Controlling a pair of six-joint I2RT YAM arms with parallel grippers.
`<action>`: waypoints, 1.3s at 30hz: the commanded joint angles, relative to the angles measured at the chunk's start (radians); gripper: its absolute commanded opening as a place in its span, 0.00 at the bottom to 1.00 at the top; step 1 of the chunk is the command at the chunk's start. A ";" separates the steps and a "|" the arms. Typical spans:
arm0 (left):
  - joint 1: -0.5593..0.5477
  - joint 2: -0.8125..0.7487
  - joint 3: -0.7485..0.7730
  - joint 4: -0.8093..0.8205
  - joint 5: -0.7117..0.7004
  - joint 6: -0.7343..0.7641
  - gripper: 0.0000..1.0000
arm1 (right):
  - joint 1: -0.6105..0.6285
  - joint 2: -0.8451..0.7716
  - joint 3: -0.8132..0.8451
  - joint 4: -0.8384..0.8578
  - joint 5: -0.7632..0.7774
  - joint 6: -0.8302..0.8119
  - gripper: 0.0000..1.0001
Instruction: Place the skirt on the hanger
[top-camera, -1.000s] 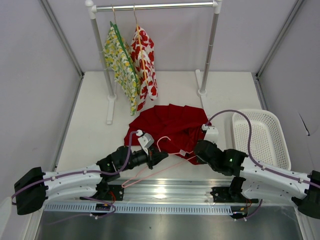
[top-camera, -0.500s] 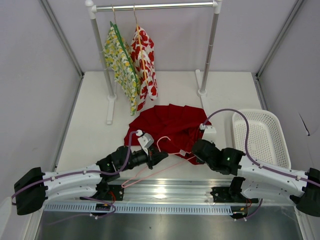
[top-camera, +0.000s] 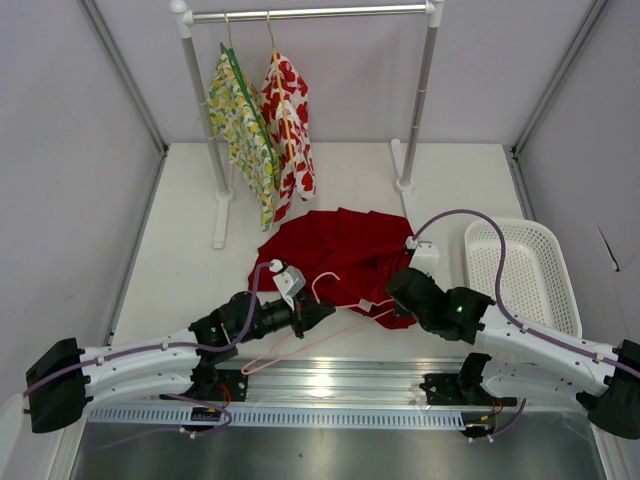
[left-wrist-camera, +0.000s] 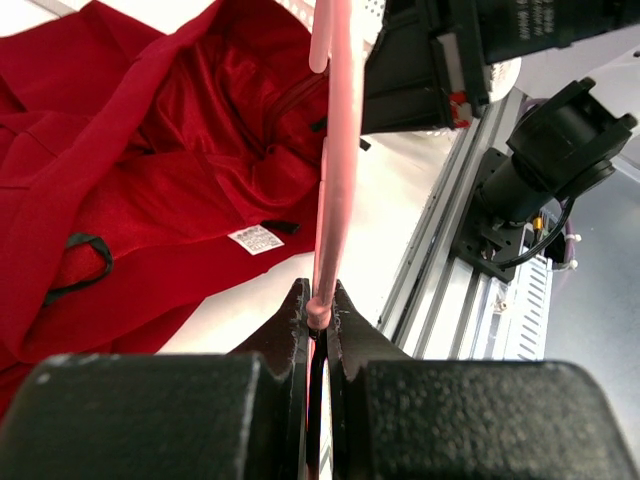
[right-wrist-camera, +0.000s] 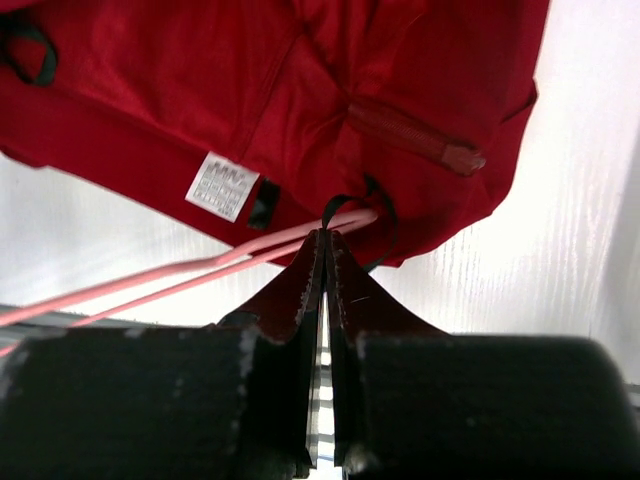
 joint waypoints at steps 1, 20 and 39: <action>-0.009 -0.030 0.039 0.026 -0.007 0.028 0.00 | -0.035 0.000 0.051 0.004 -0.004 -0.017 0.03; -0.009 -0.056 0.016 0.077 -0.035 0.039 0.00 | -0.154 -0.003 0.054 0.046 -0.134 -0.057 0.03; -0.009 -0.012 -0.001 0.140 -0.045 0.022 0.00 | -0.285 -0.033 0.051 0.080 -0.234 -0.069 0.02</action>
